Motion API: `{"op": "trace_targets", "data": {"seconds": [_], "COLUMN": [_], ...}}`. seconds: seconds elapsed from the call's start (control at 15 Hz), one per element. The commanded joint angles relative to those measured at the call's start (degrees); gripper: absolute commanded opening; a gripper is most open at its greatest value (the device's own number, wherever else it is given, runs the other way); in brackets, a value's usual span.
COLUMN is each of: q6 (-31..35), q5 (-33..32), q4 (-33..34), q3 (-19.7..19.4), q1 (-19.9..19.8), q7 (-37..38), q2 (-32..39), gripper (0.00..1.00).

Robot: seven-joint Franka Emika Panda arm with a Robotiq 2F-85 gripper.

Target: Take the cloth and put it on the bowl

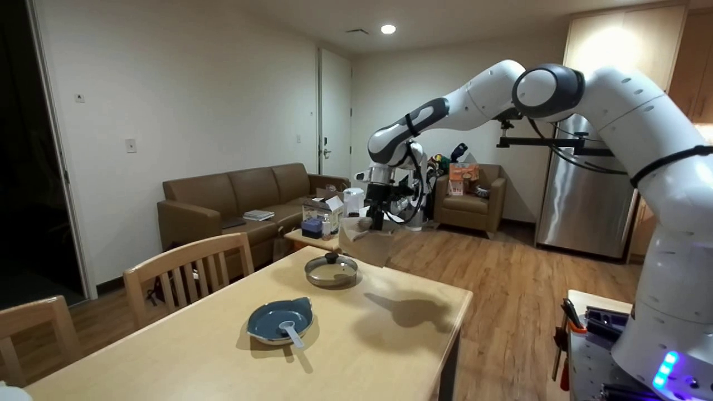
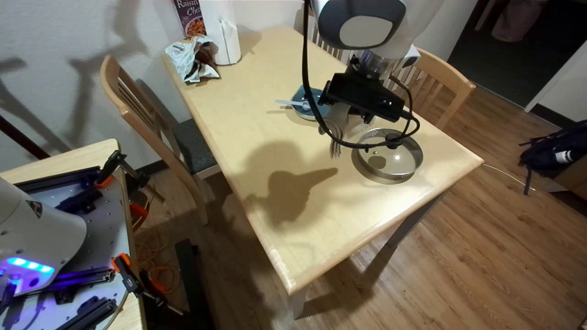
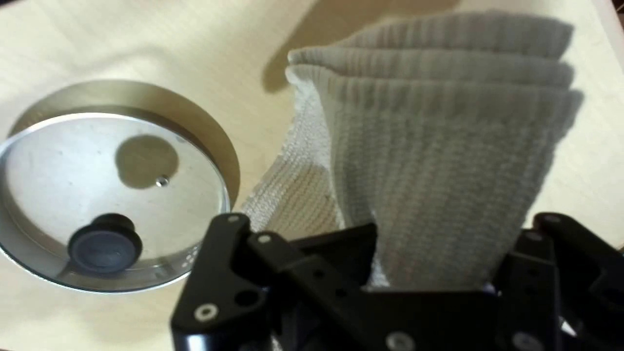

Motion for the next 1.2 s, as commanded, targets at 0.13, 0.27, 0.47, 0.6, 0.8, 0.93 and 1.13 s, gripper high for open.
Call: {"op": "trace_targets", "data": {"seconds": [0.13, 0.27, 0.47, 0.6, 0.8, 0.93, 1.13], "q6": [-1.48, -1.99, -4.34, -5.74, -10.9, -9.1, -11.25], "q5": [-0.98, -0.71, -2.03, -3.4, -5.15, -3.76, -5.05], "q4": [4.86, 5.68, 11.16, 14.16, 20.86, 16.82, 21.11], "q3": [0.09, 0.54, 2.97, 4.47, 6.09, 5.93, 6.29], "q1": [1.54, 1.36, 5.24, 8.56, 15.25, 14.97, 18.95], "q7": [-0.09, -0.91, -1.06, -1.61, 0.93, 0.74, 3.1], "q2": [3.65, 3.77, 5.73, 6.69, 9.28, 6.94, 9.05], "gripper": [0.02, 0.01, 0.01, 0.01, 0.01, 0.02, 0.02]}}
